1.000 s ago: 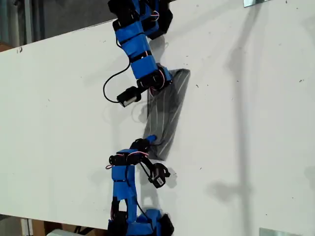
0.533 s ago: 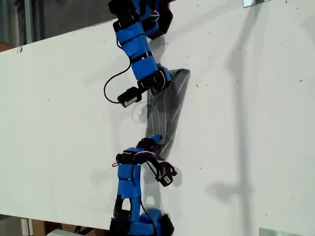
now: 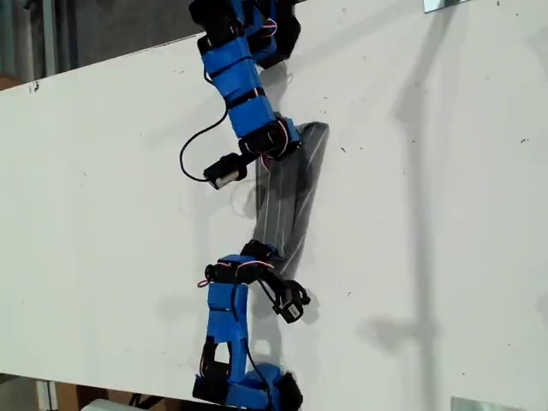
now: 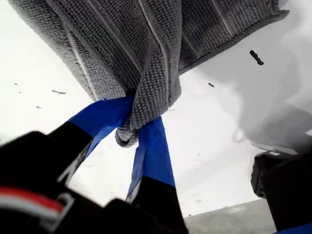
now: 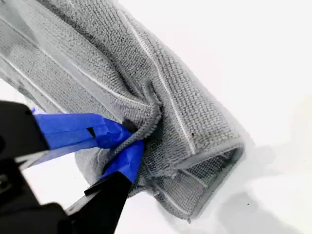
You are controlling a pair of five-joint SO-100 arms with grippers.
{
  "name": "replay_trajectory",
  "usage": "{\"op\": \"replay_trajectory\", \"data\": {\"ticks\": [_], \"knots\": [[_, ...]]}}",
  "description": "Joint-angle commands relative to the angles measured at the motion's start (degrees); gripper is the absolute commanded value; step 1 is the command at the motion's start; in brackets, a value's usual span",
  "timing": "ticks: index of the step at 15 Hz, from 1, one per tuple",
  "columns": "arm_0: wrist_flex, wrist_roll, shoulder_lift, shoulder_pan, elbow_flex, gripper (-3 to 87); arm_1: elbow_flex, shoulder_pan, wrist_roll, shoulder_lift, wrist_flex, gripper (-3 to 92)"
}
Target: Grasp corners of a square towel and fold twice.
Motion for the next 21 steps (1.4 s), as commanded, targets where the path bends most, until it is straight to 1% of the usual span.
{"op": "replay_trajectory", "data": {"ticks": [1, 5, 7, 8, 11, 13, 17, 19, 20, 21], "knots": [[4.3, 1.3, 7.9, 0.9, -2.8, -0.1, -5.6, -1.8, -0.4, 1.1, 1.8, -0.1], [9.5, 1.5, 13.0, 2.7, -3.4, -0.1, -8.0, -3.1, -0.4, -1.5, 2.5, -0.1], [10.5, 1.2, 13.4, 4.6, -3.4, -0.1, -8.7, -3.3, -0.4, -2.6, 2.6, -0.1], [10.4, 0.7, 13.0, 5.5, -2.0, -0.1, -9.1, -3.6, -0.4, -3.2, 2.6, -0.1], [6.9, -1.6, 12.9, 7.9, 4.7, -0.1, -10.0, -4.8, -0.4, -5.4, 2.6, -0.1], [6.4, -2.0, 12.7, 9.2, 6.3, -0.1, -10.5, -5.4, -0.1, -6.1, 2.9, -0.1], [6.4, 0.6, 12.9, 5.0, 12.7, -0.1, -11.8, -5.5, -0.4, -7.6, 2.9, -0.1], [6.2, 1.5, 12.9, 4.4, 13.1, -0.1, -12.5, -5.4, -0.4, -9.1, 2.7, -0.1], [6.4, 1.6, 12.9, 4.5, 12.9, 0.5, -12.5, -5.2, -0.3, -9.3, 2.9, 7.6], [6.5, 1.5, 13.0, 4.8, 12.9, 10.6, -13.3, -5.2, -0.4, -9.3, 3.4, 17.9]]}}
